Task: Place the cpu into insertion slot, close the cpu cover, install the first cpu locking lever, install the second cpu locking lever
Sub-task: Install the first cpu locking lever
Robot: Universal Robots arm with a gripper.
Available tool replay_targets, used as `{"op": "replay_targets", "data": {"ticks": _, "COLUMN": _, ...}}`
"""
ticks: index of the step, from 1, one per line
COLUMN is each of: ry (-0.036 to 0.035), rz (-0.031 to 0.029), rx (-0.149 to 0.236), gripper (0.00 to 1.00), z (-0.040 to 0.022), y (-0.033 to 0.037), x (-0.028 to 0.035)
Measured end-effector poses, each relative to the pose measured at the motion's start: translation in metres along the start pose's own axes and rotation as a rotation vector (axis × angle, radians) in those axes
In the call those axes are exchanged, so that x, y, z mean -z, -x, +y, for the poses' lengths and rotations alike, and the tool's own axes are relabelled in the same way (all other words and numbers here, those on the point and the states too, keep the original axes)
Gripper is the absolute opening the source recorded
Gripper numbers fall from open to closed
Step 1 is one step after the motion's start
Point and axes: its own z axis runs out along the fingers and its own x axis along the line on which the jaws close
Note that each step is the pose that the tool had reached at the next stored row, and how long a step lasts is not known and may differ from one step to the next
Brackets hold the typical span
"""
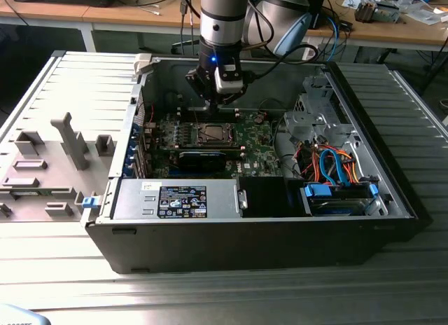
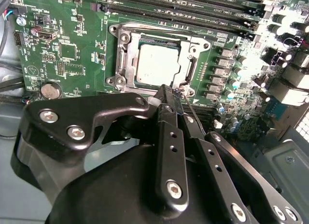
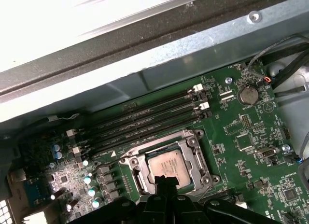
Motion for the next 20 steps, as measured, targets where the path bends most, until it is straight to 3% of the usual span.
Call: {"op": "replay_targets", "data": {"ticks": 20, "ry": -0.0001, "rz": 0.0018, "rx": 0.07, "gripper": 0.11, "z": 0.0, "y": 0.0, "x": 0.0}}
